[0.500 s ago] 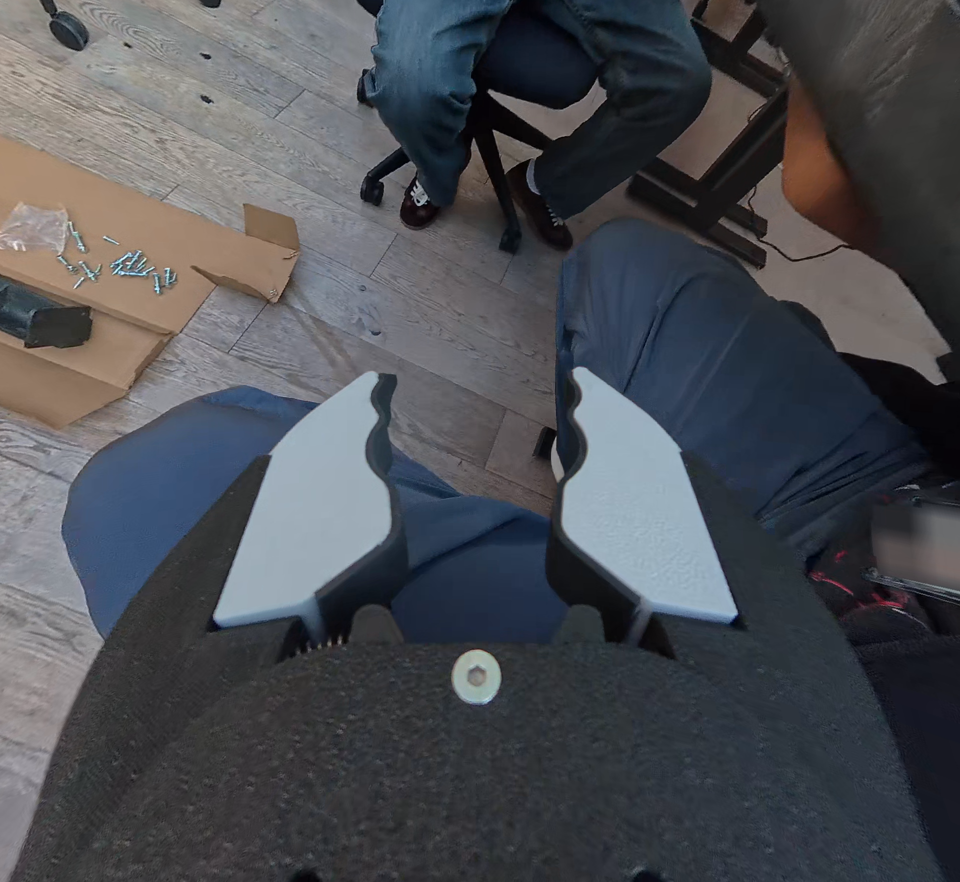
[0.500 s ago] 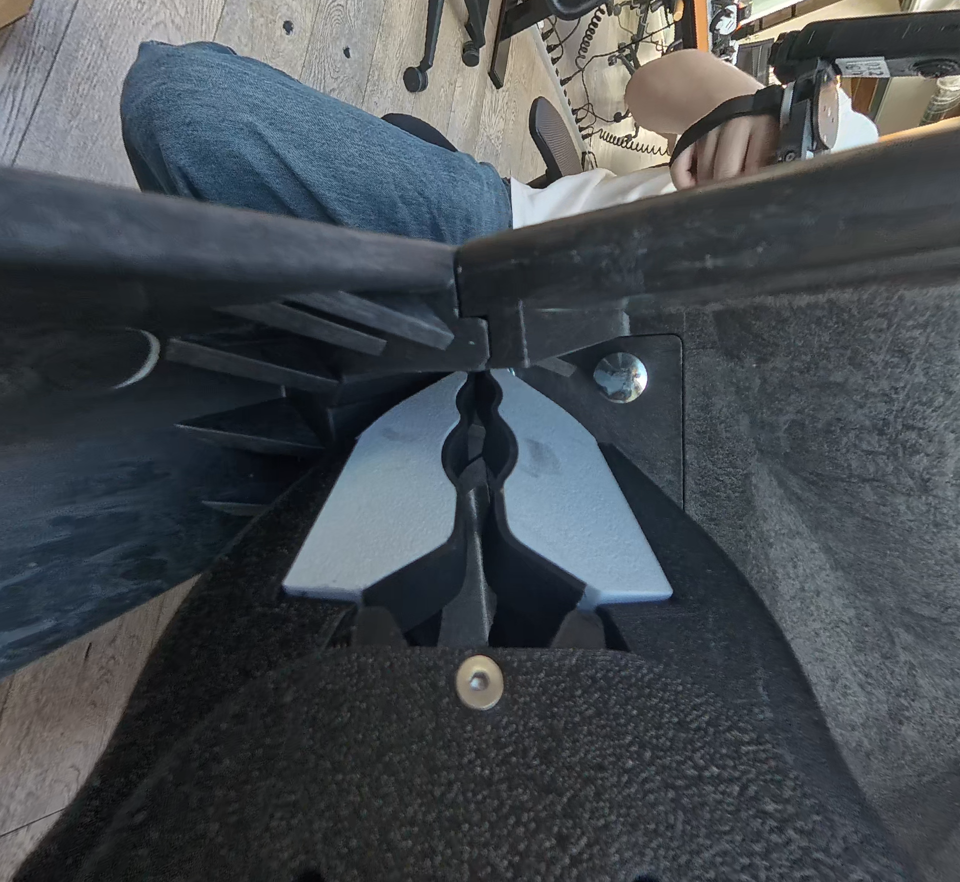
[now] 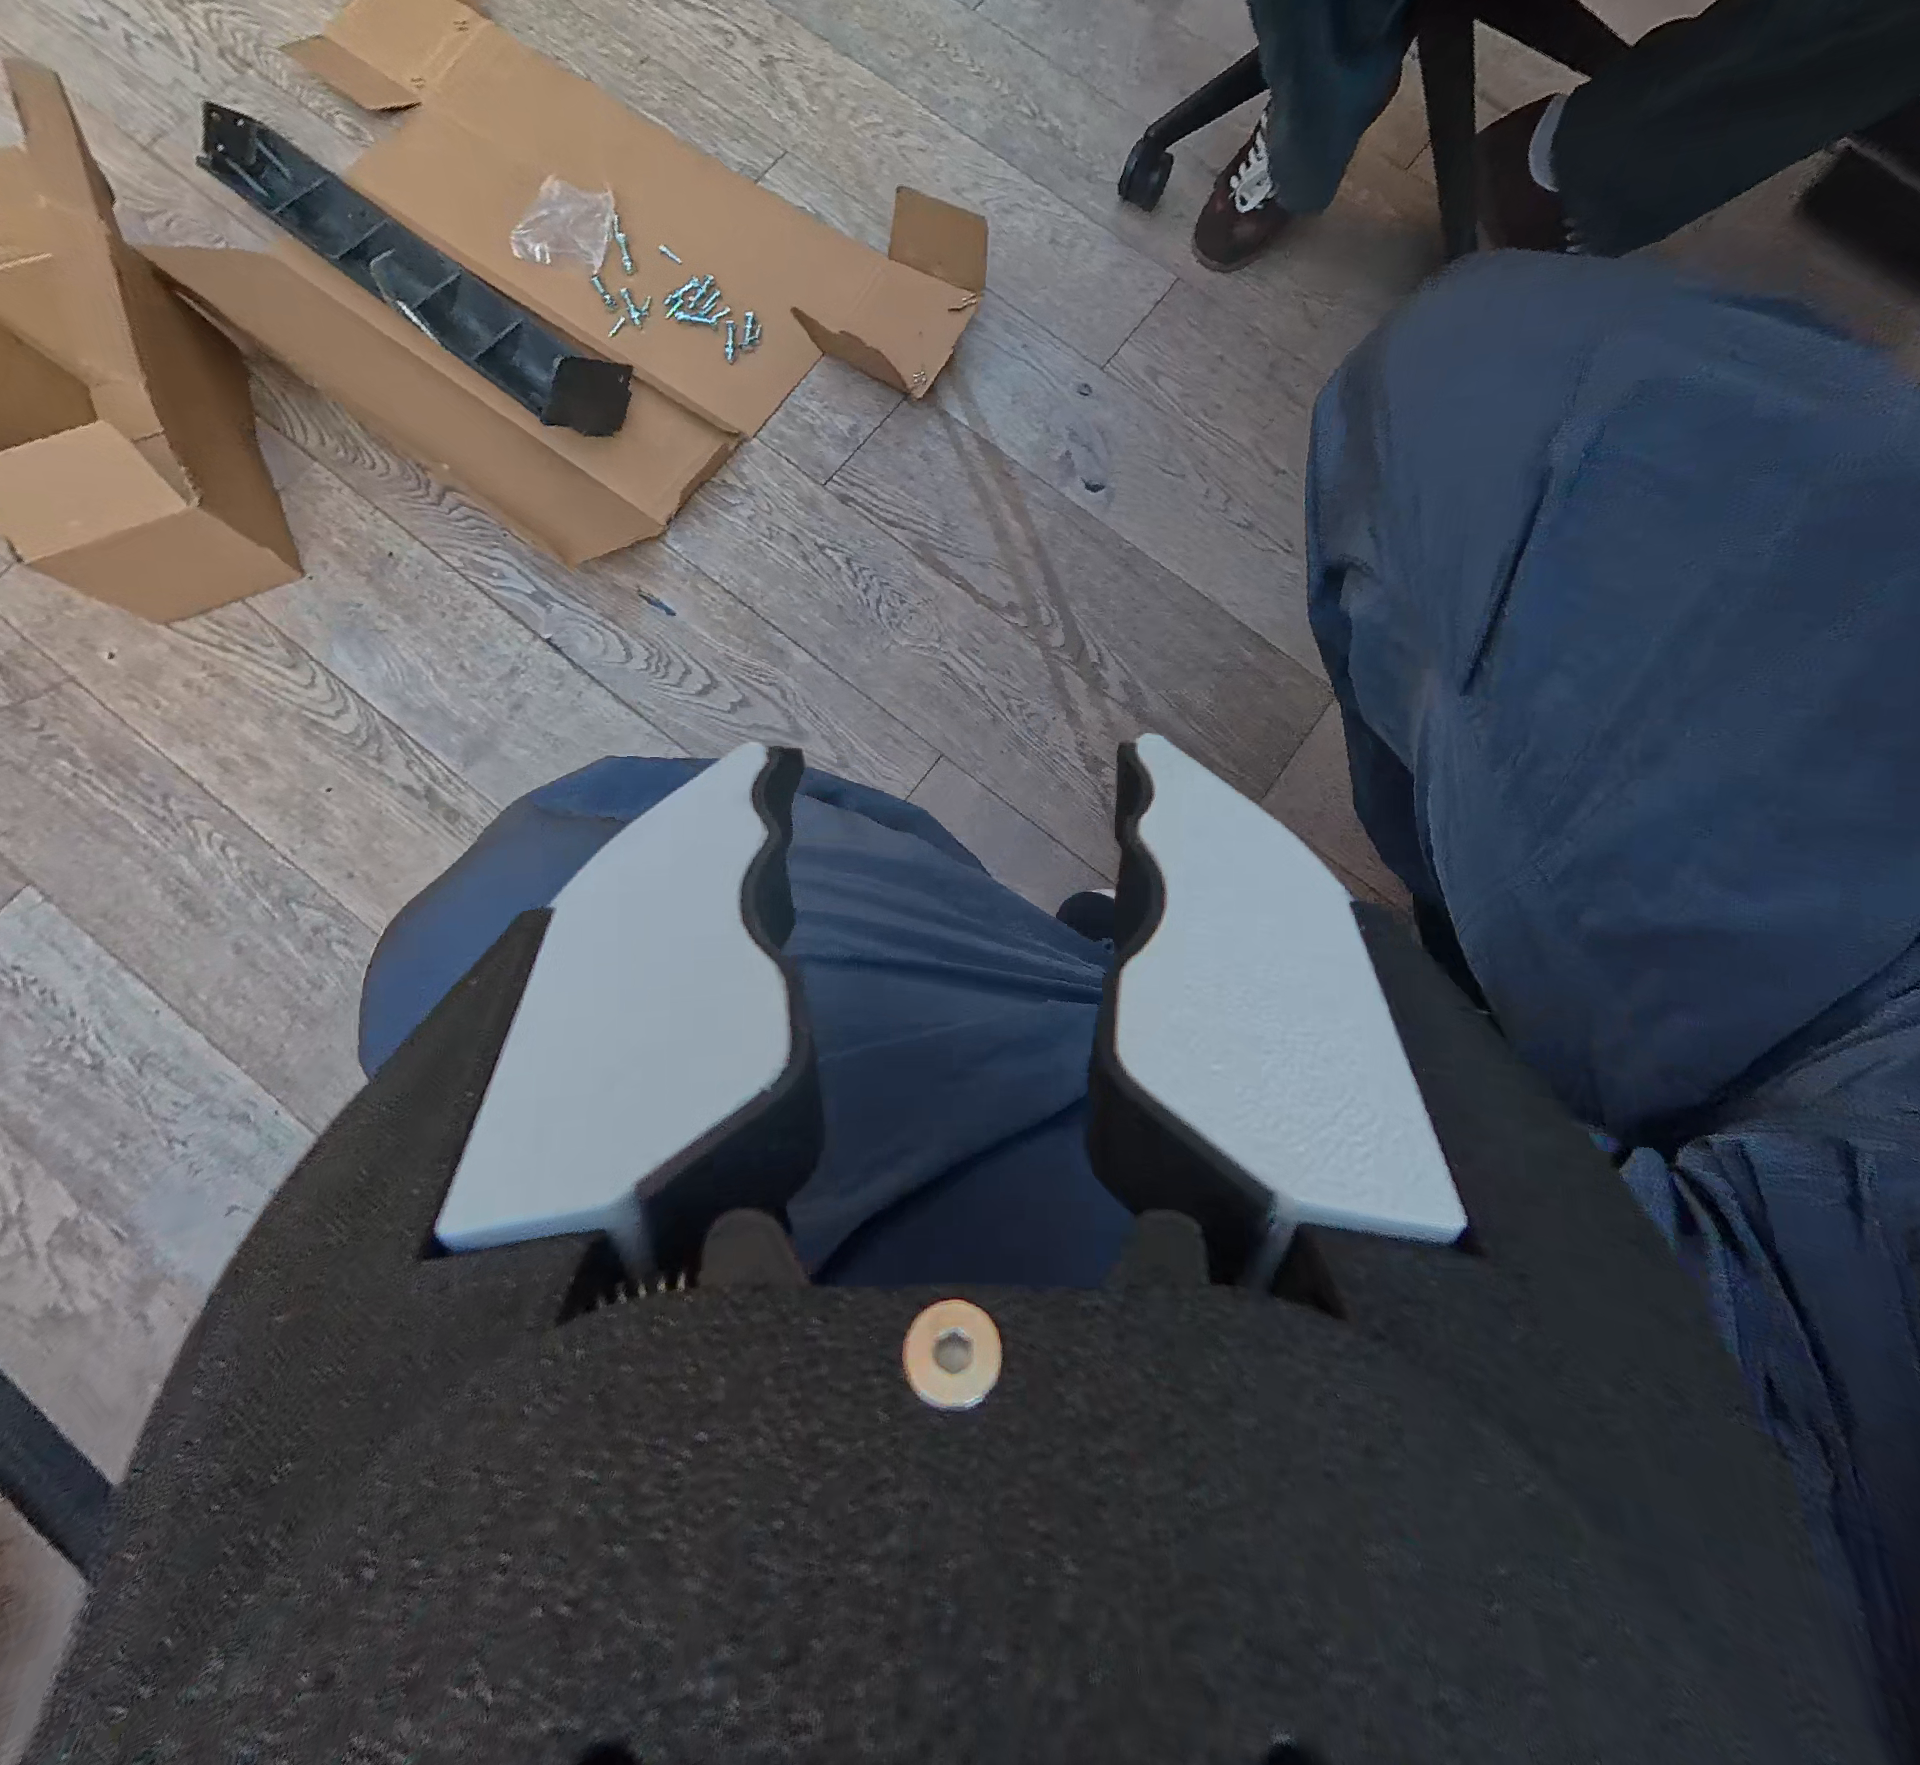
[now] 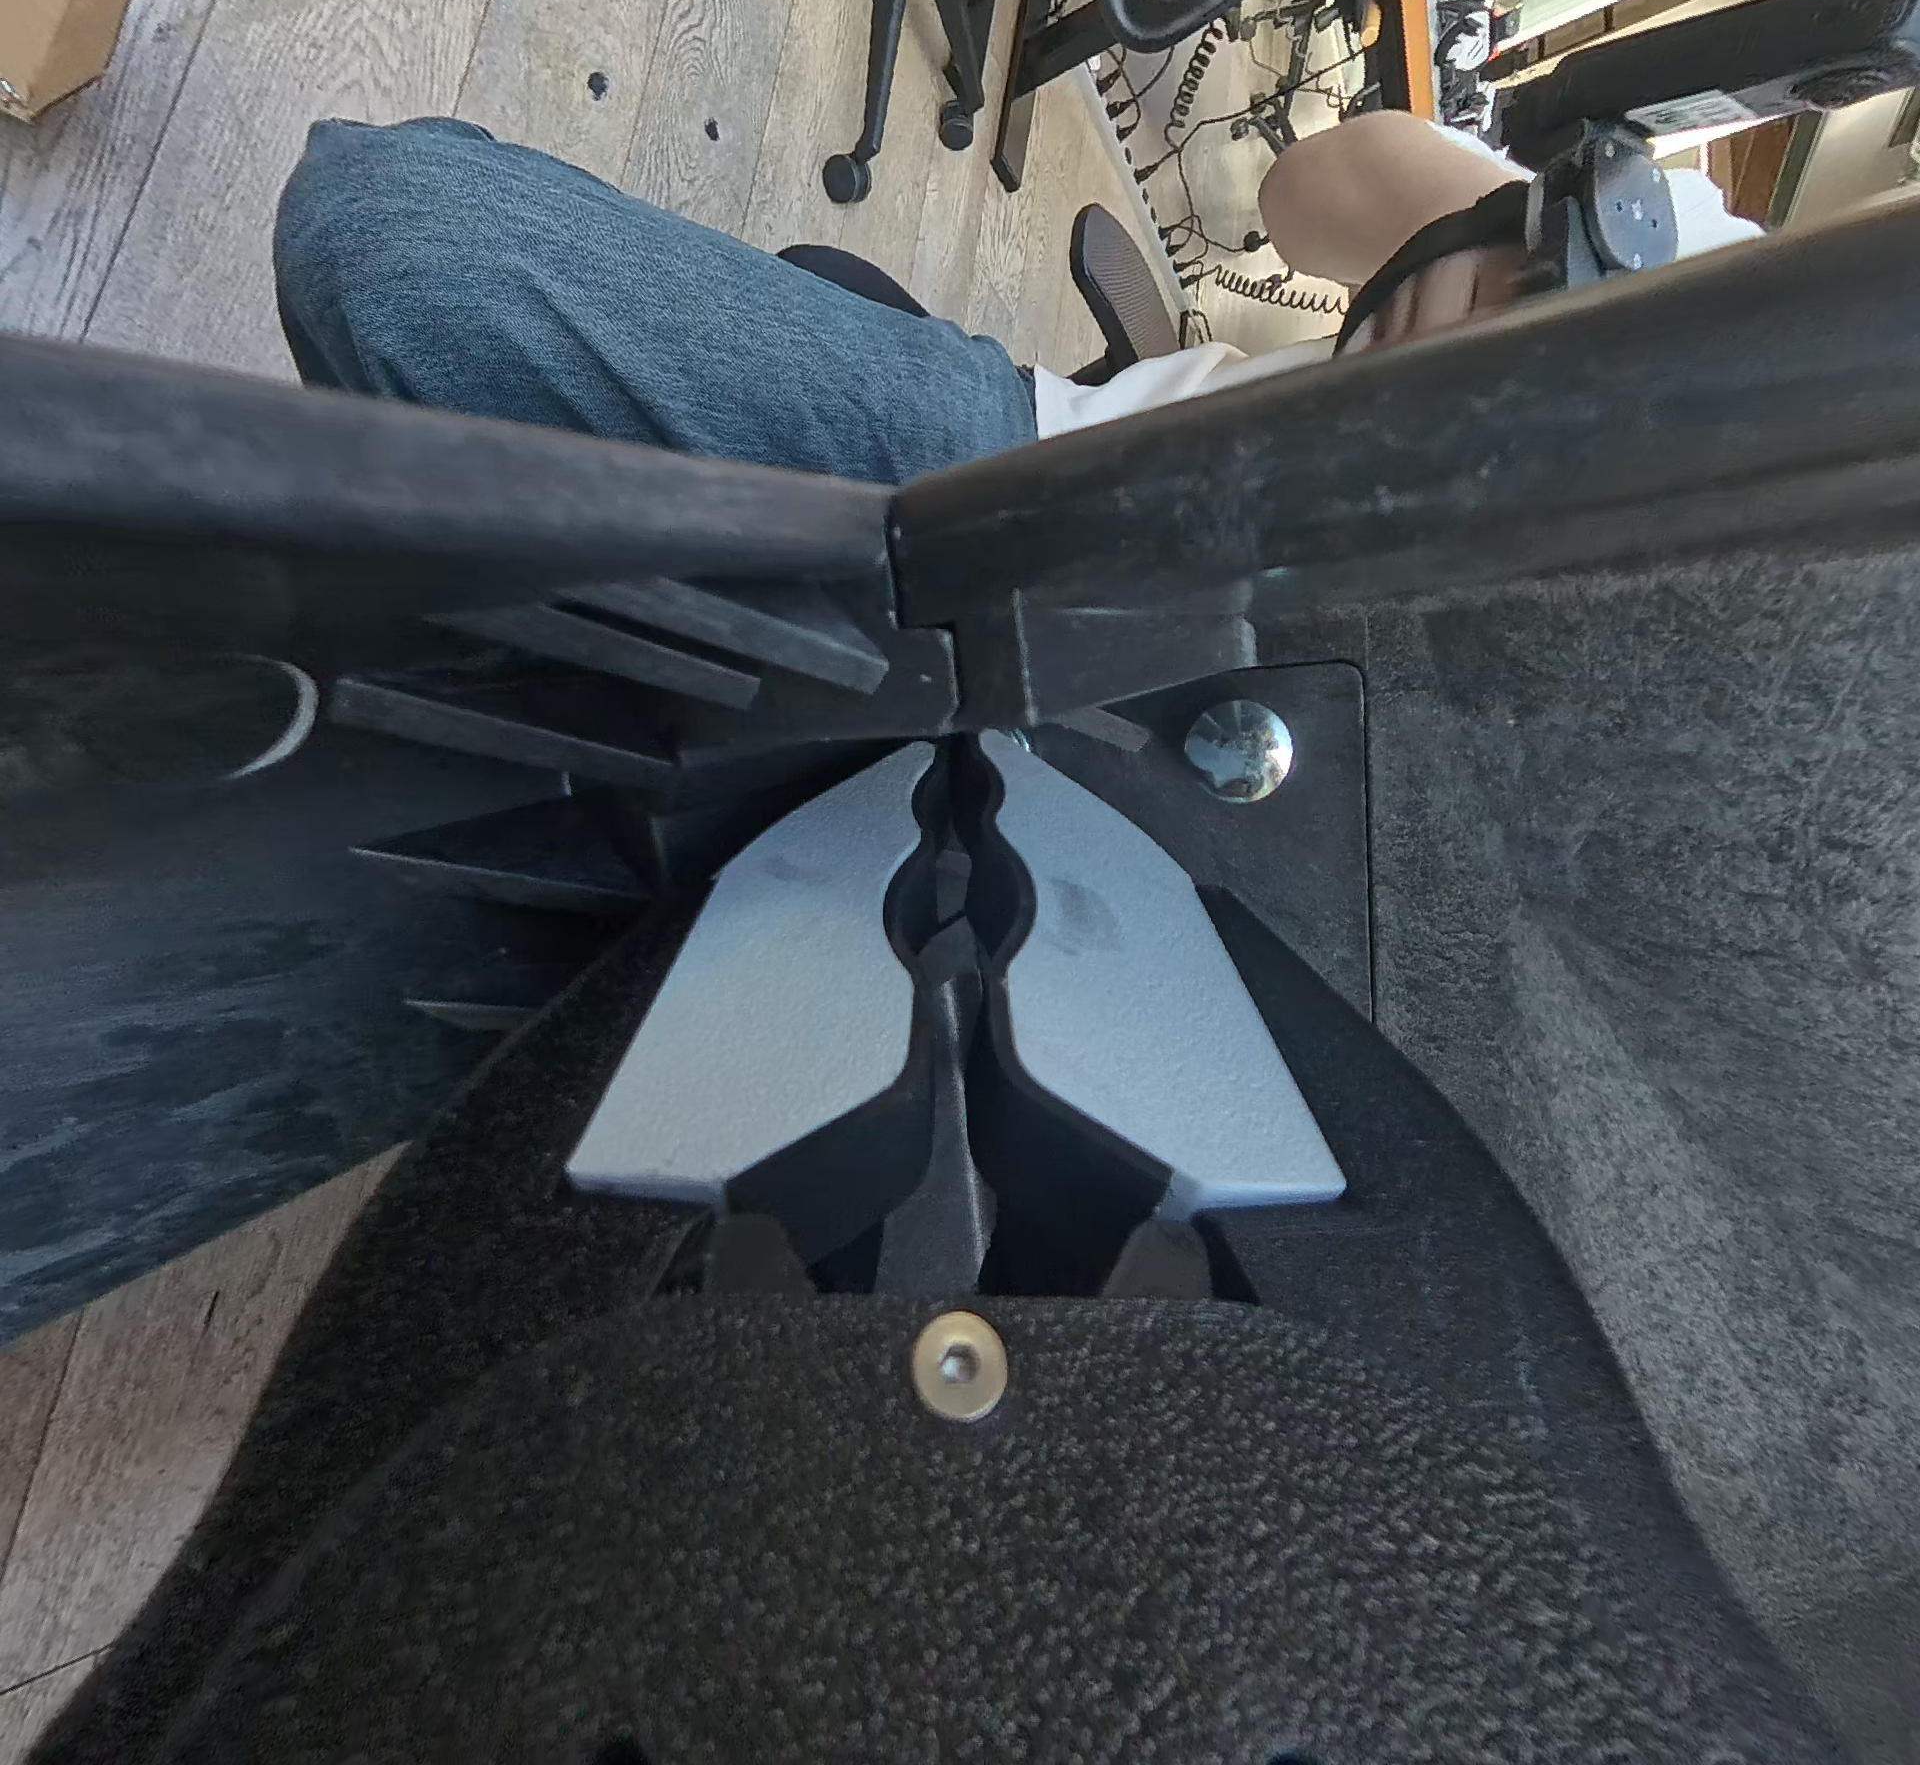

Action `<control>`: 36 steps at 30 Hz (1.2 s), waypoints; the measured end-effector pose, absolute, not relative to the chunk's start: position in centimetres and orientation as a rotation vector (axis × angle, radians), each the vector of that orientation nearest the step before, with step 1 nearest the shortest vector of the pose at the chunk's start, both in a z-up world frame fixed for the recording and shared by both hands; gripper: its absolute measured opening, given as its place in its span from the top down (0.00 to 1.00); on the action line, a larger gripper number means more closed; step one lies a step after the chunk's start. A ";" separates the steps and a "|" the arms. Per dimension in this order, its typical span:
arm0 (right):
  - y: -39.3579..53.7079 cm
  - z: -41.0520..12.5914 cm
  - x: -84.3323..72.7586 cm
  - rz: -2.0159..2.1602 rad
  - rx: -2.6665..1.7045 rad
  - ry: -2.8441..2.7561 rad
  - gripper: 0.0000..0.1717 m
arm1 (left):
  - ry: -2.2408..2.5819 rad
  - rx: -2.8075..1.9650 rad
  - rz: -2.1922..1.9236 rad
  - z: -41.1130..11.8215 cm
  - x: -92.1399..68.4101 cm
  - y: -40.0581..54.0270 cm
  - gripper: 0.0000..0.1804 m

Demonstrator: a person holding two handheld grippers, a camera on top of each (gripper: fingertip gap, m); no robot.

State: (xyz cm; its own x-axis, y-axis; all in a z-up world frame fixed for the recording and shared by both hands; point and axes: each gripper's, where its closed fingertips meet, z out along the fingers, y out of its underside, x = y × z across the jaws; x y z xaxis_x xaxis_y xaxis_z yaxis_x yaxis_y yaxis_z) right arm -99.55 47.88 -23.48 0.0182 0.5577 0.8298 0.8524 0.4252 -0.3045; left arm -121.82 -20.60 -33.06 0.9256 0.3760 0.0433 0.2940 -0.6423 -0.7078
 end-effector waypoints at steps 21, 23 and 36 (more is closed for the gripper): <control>47.9 -23.4 -99.5 -0.333 -1.256 -1.657 1.00 | -0.403 -2.518 0.117 -39.2 -119.8 -23.6 0.72; 47.9 -23.4 -99.5 -0.347 -1.254 -1.664 1.00 | -0.332 -2.543 0.135 -39.4 -119.2 -22.9 0.72; 47.9 -23.3 -99.5 -0.311 -1.275 -1.646 1.00 | -0.013 -2.605 0.179 -40.1 -115.7 -16.7 0.72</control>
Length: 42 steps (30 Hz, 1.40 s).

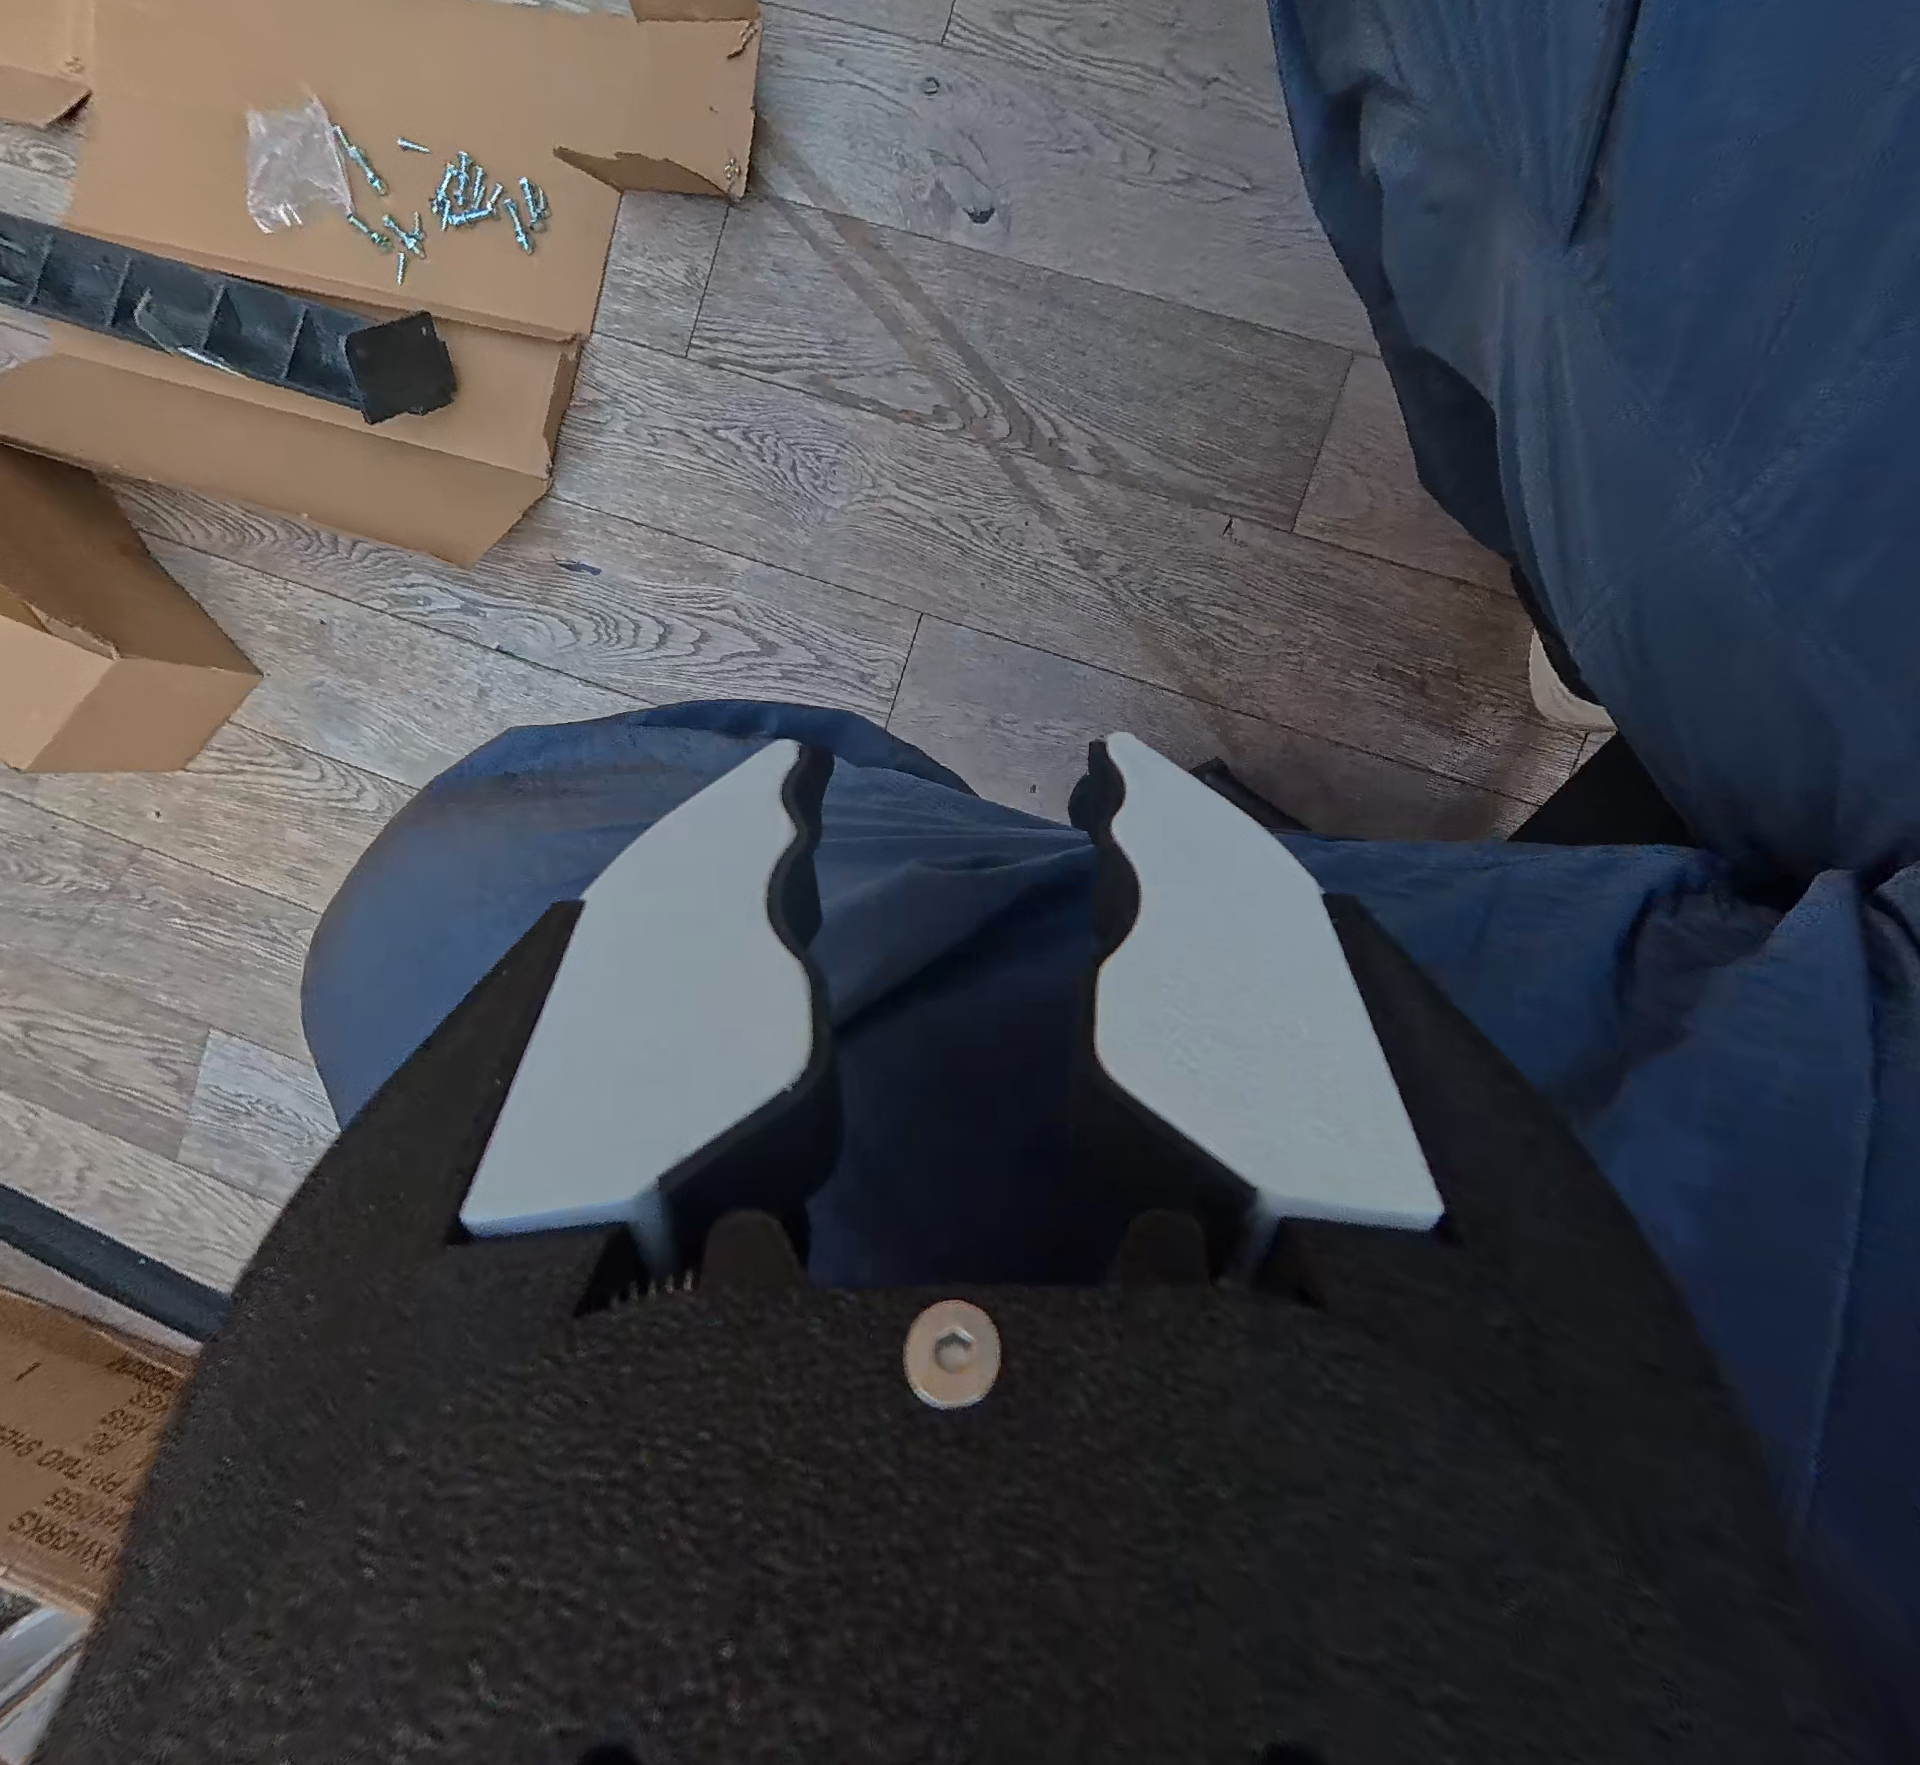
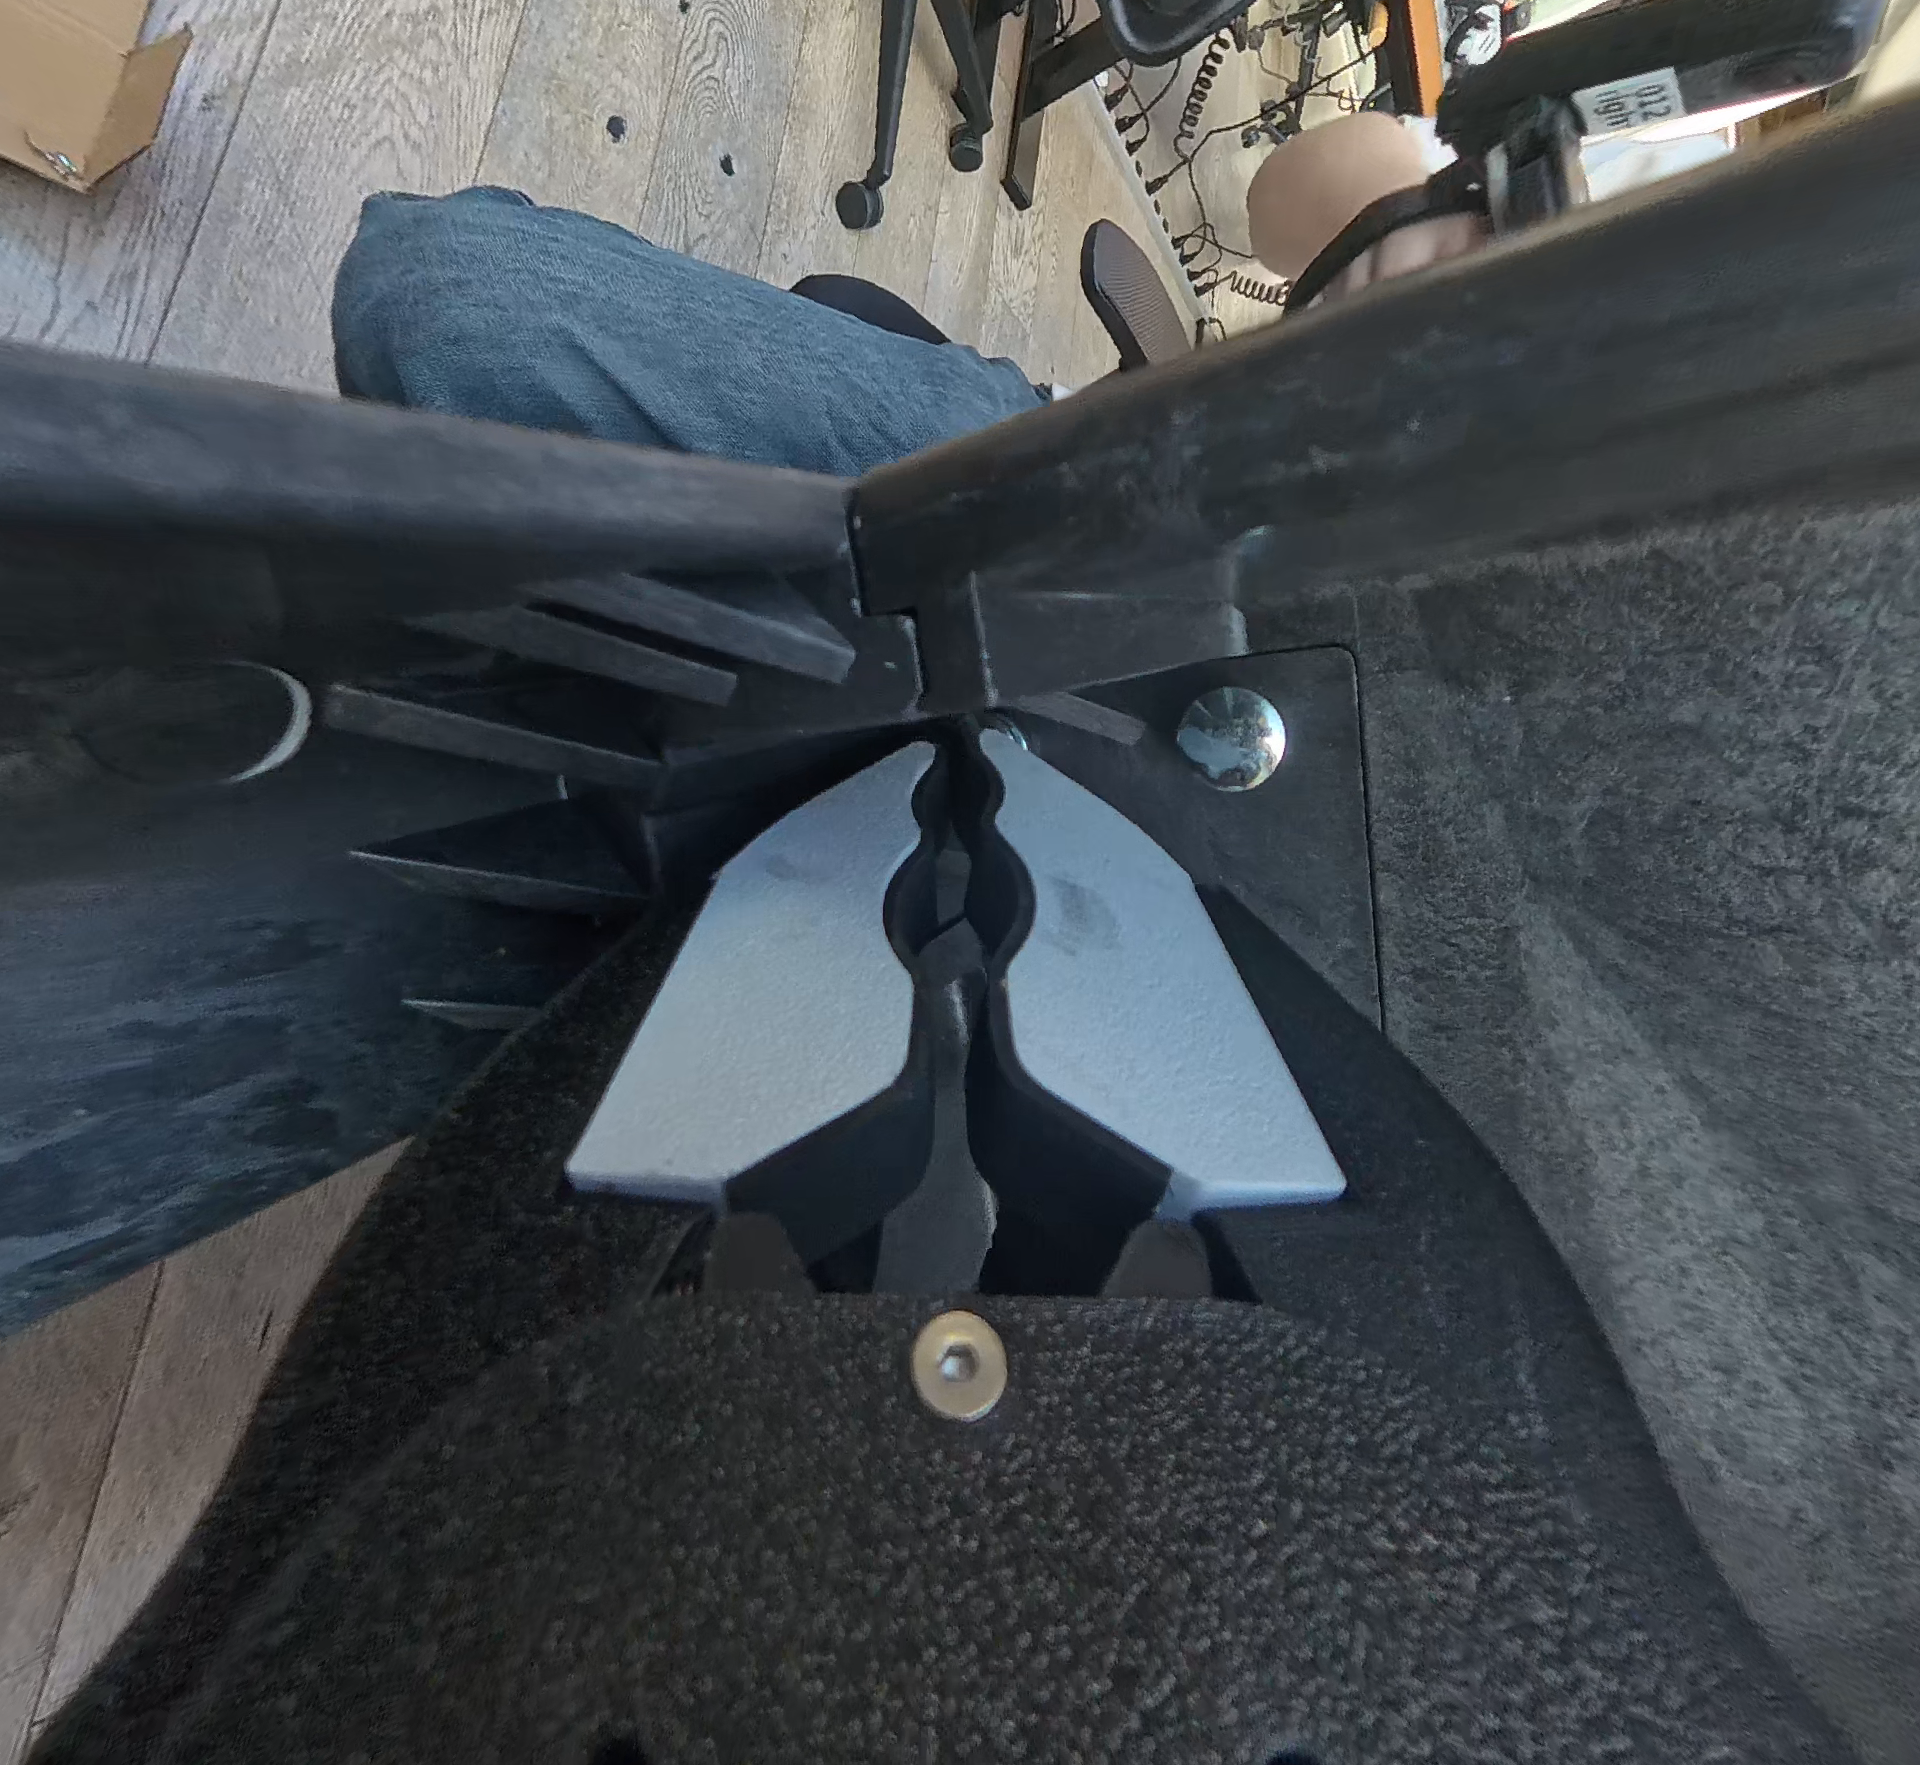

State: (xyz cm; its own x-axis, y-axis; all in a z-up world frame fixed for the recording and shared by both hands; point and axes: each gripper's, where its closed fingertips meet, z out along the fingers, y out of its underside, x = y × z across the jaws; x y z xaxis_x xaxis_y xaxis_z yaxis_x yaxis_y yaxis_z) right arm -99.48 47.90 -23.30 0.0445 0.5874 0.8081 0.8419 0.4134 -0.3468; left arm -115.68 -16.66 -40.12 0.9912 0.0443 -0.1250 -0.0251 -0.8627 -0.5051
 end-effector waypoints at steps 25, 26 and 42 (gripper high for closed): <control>48.0 -22.8 -99.4 -0.159 -1.330 -1.572 1.00 | -0.165 -2.727 -0.028 -43.1 -114.6 -7.4 0.75; 48.1 -22.8 -99.4 -0.159 -1.330 -1.572 1.00 | -0.159 -2.724 -0.008 -43.0 -114.8 -7.5 0.75; 48.1 -22.8 -99.4 -0.131 -1.345 -1.560 1.00 | -0.165 -2.676 0.011 -43.3 -116.3 -6.8 0.75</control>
